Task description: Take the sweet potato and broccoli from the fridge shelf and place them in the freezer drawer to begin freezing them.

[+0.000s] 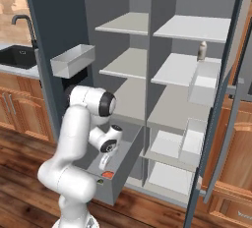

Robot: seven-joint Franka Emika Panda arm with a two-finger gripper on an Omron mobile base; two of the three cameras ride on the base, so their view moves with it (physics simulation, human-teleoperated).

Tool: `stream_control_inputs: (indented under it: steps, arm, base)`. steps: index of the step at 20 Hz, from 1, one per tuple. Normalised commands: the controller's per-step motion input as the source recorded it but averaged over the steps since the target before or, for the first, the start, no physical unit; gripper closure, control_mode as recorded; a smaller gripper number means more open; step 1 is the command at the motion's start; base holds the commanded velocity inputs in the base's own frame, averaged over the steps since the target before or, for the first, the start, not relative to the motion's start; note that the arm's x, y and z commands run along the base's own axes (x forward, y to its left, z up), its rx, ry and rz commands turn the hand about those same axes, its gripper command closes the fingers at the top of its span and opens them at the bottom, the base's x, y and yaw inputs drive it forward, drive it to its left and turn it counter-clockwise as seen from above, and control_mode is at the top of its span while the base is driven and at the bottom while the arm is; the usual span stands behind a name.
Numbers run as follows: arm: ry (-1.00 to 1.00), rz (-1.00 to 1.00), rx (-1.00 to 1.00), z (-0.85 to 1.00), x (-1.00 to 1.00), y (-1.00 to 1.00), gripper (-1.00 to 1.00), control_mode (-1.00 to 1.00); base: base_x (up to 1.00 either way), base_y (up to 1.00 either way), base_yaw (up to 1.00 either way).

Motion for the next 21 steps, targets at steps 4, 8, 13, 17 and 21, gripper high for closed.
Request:
stream_control_inputs:
  steps: [4,8,13,17,21]
  arm:
    - [-0.05,-0.05,0.00,0.50,-0.18,-0.10,-1.00,-1.00]
    - [-0.04,-0.05,0.00,0.22,-0.34,-0.16,-1.00,-1.00]
    - [-0.06,-0.05,0.00,0.29,-0.53,-0.24,-1.00,-1.00]
    - [-0.08,-0.06,0.00,0.66,-0.59,-0.22,-1.00,-1.00]
    - [-0.07,-0.08,0.00,0.67,-0.60,-0.18,-1.00,-1.00]
  base:
    - [0.00,0.00,0.00]
    - [0.00,0.00,0.00]
    - [0.00,0.00,0.00]
    - [0.00,0.00,0.00]
    - [0.00,0.00,0.00]
